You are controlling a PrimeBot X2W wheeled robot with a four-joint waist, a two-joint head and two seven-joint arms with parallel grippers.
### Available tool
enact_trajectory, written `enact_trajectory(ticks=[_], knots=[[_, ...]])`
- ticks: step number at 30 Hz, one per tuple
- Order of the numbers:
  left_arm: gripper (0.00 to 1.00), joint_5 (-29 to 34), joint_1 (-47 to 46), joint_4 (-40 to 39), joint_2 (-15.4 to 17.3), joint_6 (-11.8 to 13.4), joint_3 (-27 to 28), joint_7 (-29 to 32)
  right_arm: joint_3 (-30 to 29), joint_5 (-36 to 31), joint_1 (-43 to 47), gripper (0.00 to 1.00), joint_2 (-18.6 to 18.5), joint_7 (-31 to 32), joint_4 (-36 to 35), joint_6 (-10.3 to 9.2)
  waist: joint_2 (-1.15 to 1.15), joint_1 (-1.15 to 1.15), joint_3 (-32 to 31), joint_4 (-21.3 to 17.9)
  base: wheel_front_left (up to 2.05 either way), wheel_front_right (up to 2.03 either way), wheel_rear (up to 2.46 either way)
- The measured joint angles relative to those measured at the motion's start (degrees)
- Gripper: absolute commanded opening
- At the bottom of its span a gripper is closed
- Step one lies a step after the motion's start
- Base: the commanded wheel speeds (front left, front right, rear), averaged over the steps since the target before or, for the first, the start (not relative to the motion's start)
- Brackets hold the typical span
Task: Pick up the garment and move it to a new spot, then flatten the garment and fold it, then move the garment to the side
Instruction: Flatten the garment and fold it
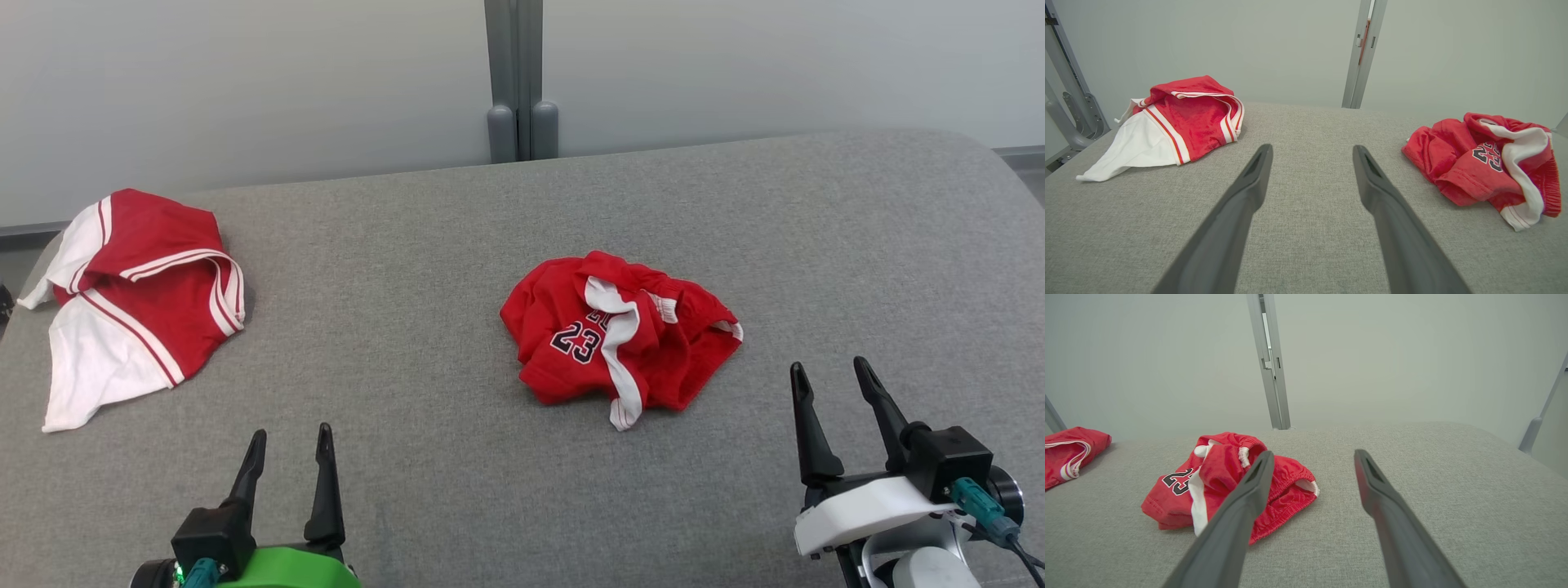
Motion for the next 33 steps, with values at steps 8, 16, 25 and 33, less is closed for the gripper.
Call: enact_trajectory(ticks=[8, 16, 25, 33], knots=[[1.00, 0.6, -0.1, 0.1, -0.2, -1.0, -1.3, 0.0, 0.1, 0.0, 0.0, 1.00, 0.0, 0.0, -0.2, 0.00, 0.00, 0.00, 0.6, -0.2, 0.00, 0.00, 0.00], [1.00, 1.3, -7.0, 4.6, -0.3, -4.7, -16.9, 0.0, -0.6, -0.2, -1.9, 1.00, 0.0, 0.0, -0.9, 0.00, 0.00, 0.00, 3.2, -0.6, 0.00, 0.00, 0.00], [1.00, -8.4, -20.6, 14.6, -0.5, -4.1, -38.3, 2.0, 1.3, 0.2, -5.3, 1.00, 0.0, 0.0, -1.2, 0.00, 0.00, 0.00, 7.0, -4.2, 0.00, 0.00, 0.00], [1.00, -15.3, -28.4, 24.4, -0.5, -0.7, -42.3, 1.4, 0.5, 1.0, -6.6, 1.00, 0.0, 0.0, -1.7, 0.00, 0.00, 0.00, 10.8, -8.9, 0.00, 0.00, 0.00]])
